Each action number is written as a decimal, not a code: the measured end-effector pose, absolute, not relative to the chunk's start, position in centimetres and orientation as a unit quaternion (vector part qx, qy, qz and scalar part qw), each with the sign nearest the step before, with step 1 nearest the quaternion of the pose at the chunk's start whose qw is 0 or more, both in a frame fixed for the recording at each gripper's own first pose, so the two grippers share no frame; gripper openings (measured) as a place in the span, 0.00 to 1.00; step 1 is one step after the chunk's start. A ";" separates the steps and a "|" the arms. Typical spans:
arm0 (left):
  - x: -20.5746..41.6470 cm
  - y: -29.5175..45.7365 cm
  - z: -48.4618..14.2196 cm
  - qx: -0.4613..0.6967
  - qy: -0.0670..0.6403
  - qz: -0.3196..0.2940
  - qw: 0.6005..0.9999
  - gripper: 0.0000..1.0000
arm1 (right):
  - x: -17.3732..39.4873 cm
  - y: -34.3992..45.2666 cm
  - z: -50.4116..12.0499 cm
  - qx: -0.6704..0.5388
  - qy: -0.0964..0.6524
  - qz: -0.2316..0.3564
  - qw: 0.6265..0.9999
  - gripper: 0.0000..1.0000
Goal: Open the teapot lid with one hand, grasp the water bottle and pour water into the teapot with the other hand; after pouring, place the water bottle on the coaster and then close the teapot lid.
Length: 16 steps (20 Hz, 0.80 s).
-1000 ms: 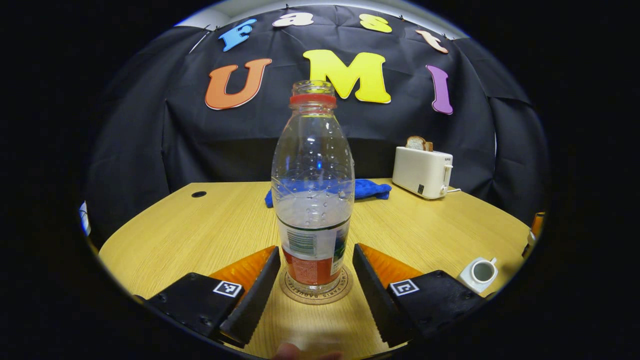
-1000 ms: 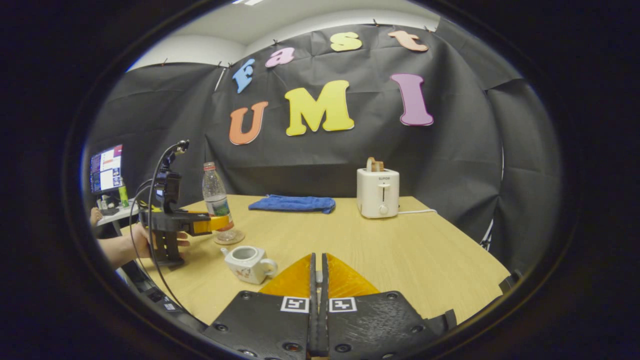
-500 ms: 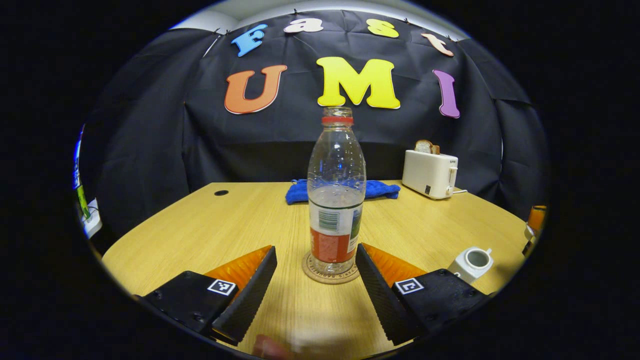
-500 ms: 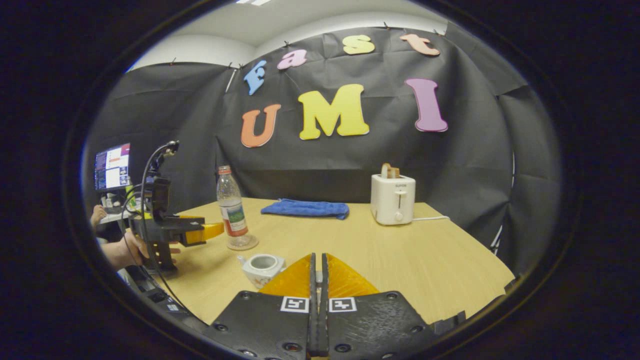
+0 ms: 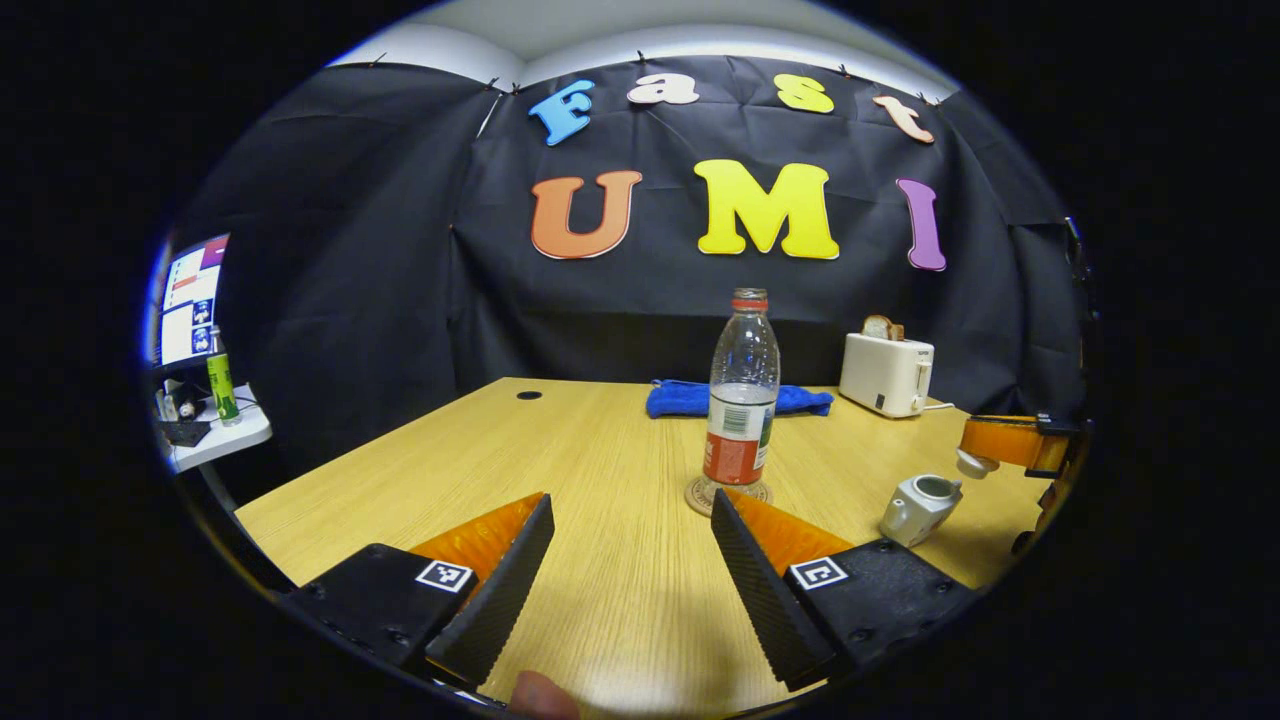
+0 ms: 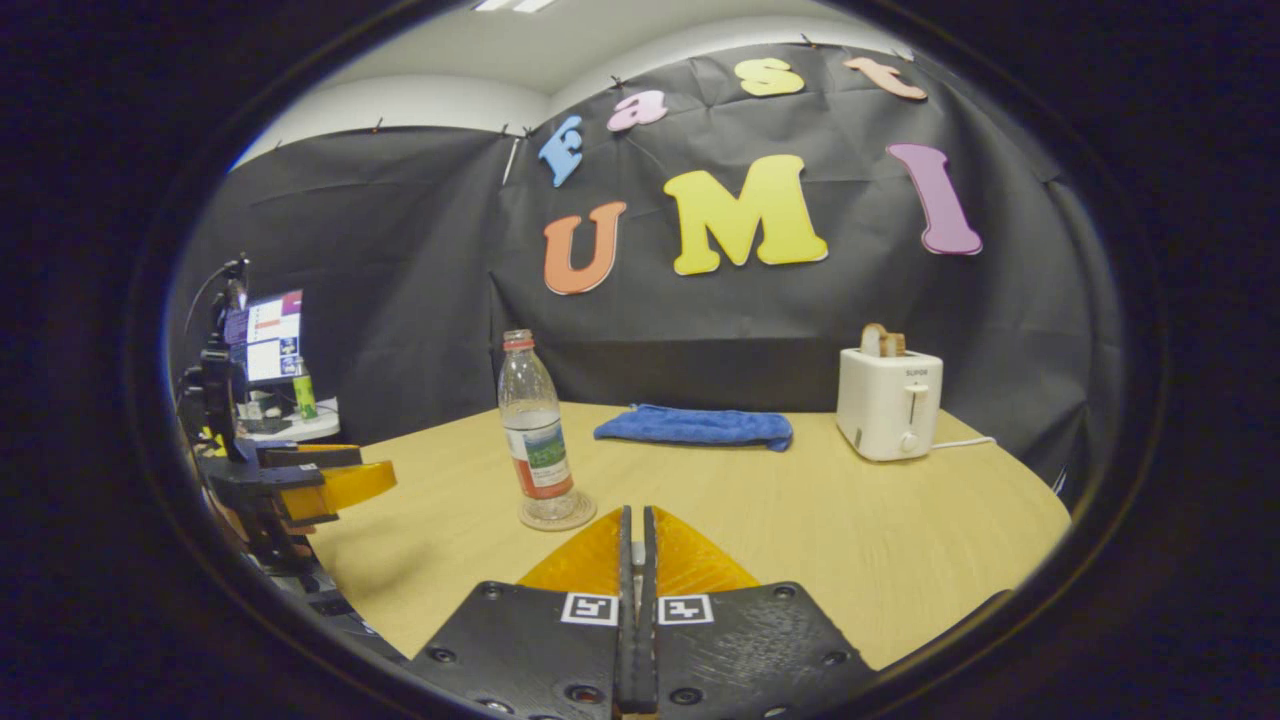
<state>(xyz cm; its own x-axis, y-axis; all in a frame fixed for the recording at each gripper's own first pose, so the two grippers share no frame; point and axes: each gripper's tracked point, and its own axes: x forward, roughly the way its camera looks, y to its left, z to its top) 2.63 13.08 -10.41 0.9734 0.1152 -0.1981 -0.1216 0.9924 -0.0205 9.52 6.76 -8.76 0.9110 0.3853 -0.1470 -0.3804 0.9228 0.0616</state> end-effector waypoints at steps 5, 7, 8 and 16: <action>0.2 14.5 -9.7 -0.018 0.086 0.076 0.993 0.99 | 10.7 8.1 -9.1 0.006 0.069 0.203 0.977 0.00; 0.1 15.0 -9.5 -0.015 0.083 0.084 0.993 0.99 | 10.9 8.2 -9.4 0.004 0.066 0.202 0.977 0.00; 0.1 15.3 -9.5 -0.015 0.083 0.088 0.993 0.99 | 11.0 8.1 -9.6 0.006 0.066 0.203 0.977 0.00; 0.3 15.2 -8.8 -0.021 0.075 0.088 0.993 0.99 | 11.0 7.8 -10.6 0.011 0.066 0.203 0.977 0.02</action>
<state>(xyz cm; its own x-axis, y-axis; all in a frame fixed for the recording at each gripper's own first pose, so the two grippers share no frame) 0.32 15.19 -8.77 0.9732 0.1724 -0.1522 -0.1786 0.9835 -0.0278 11.04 7.79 -10.56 0.9091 0.3975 -0.1249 -0.3946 0.9176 0.0479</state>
